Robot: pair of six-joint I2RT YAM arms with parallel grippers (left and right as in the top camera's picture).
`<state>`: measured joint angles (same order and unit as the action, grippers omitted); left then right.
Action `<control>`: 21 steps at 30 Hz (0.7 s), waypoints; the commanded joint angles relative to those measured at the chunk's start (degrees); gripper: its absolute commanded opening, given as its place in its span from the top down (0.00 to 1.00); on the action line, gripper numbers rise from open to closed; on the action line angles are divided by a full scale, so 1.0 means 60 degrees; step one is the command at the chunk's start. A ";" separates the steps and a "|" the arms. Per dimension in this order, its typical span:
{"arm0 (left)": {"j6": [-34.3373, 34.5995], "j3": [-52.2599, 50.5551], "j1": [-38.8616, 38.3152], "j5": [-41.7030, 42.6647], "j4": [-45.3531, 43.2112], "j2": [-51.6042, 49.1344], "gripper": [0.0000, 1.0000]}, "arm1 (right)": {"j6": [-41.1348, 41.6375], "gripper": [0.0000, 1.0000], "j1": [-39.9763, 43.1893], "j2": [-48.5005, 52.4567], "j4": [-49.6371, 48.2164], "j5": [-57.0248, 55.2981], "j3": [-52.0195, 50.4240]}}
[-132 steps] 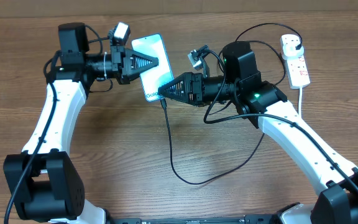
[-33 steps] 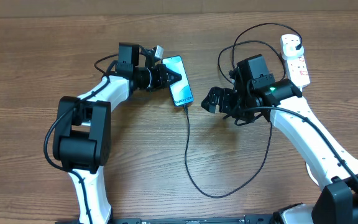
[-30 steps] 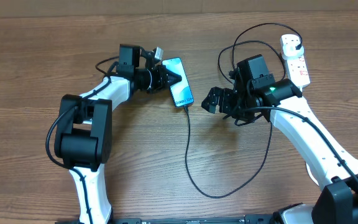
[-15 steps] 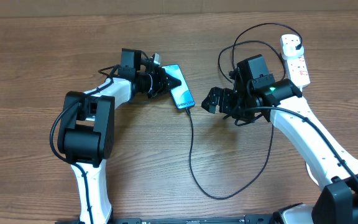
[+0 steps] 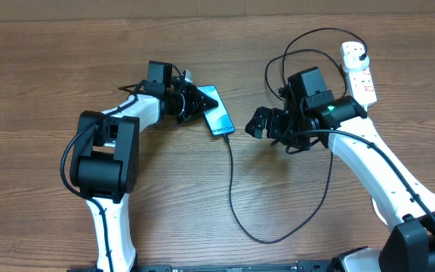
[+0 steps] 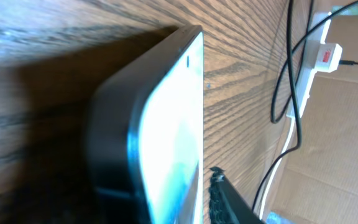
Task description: Plug charger to phone and switch on socket
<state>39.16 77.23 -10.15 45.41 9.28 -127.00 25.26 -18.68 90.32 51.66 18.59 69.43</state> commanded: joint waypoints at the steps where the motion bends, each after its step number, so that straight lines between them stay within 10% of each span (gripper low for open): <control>1: 0.0011 0.0084 -0.0080 -0.0178 0.0011 0.0000 0.77 | -0.0007 0.00 0.0018 -0.0087 -0.0018 -0.0095 0.0175; 21: -0.0350 0.0084 -0.0040 -0.1468 0.1344 0.0007 0.43 | -0.0007 0.00 0.0015 -0.0087 -0.0018 -0.0095 0.0175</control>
<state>38.39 78.87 -10.15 44.27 15.68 -125.54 25.30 -18.68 90.32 51.64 18.61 69.43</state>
